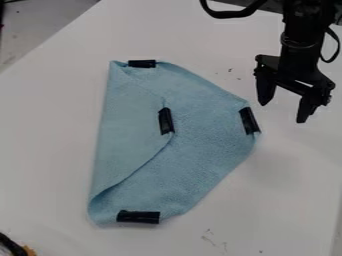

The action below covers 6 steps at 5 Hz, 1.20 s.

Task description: Unfold the cloth from right to left

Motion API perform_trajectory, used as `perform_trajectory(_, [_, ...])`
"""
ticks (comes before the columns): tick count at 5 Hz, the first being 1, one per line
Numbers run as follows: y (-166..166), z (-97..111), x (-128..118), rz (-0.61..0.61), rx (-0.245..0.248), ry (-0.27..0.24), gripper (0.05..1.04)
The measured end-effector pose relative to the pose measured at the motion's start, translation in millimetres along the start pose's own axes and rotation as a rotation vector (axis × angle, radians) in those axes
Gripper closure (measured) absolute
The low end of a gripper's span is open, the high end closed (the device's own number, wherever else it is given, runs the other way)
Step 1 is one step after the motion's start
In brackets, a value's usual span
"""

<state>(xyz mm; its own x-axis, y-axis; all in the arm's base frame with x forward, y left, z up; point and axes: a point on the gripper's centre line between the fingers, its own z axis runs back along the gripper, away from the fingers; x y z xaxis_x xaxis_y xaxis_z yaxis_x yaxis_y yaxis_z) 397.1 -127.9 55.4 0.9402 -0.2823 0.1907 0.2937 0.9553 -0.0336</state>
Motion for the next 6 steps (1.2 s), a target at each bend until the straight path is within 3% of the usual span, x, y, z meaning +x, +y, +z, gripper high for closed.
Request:
perform_trajectory(1, [0, -17, -10, 0.001, -0.001, 0.048, 0.084])
perform_trajectory(2, [32, -26, -38, 0.079, 0.001, 0.073, 0.084])
perform_trajectory(3, [69, -11, -55, 0.165, 0.030, 0.034, 0.084])
perform_trajectory(4, [81, -1, -63, 0.196, 0.053, 0.013, 0.084])
perform_trajectory(5, [106, -4, -77, 0.253, 0.064, 0.005, 0.084])
perform_trajectory(6, [108, -6, -79, 0.251, 0.036, -0.010, 0.084])
